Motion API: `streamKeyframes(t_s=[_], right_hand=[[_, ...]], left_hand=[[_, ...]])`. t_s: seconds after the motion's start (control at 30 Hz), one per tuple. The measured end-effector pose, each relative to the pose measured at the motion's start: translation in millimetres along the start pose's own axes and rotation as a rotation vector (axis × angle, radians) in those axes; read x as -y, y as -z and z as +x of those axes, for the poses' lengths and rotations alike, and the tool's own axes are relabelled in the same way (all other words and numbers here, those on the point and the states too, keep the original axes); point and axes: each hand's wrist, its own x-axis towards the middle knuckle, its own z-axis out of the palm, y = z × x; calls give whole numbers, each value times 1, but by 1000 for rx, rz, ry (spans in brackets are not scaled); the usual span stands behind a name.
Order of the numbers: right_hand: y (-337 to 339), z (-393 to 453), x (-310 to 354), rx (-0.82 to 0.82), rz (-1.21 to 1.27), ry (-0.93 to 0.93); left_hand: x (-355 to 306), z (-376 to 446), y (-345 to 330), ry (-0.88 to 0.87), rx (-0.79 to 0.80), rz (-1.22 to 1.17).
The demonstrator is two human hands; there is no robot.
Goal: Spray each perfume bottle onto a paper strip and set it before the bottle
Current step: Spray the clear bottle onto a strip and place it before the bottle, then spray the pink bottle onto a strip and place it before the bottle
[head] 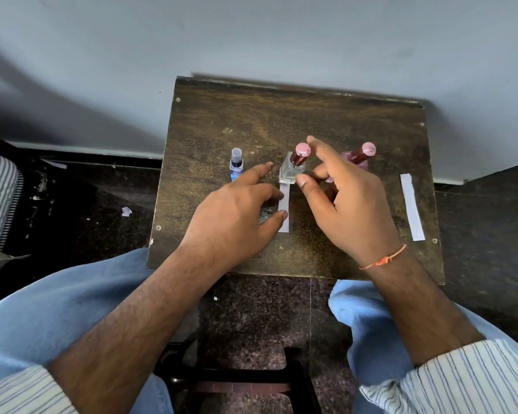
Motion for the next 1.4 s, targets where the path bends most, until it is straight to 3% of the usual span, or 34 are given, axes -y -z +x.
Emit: streamKeyframes(t_s=[0.27,0.6,0.83,1.03,1.4], right_hand=[[17,-16,-6,-128,100,118],[43,-27,-27,-260,78,-9],[48,-27,-49,-161,36,-151],[41,-23,-57,-85,38,-149],[31,-22,-53,-42,153,-154]], left_hand=[[-14,0,-2,83,-119,-12],[-31,3,-16,56,-59,-18],[-41,9,-19,43,-32,-136],[-49,12,-17,44,-27,-300],[-46,12,-10,-172,-105,-380]])
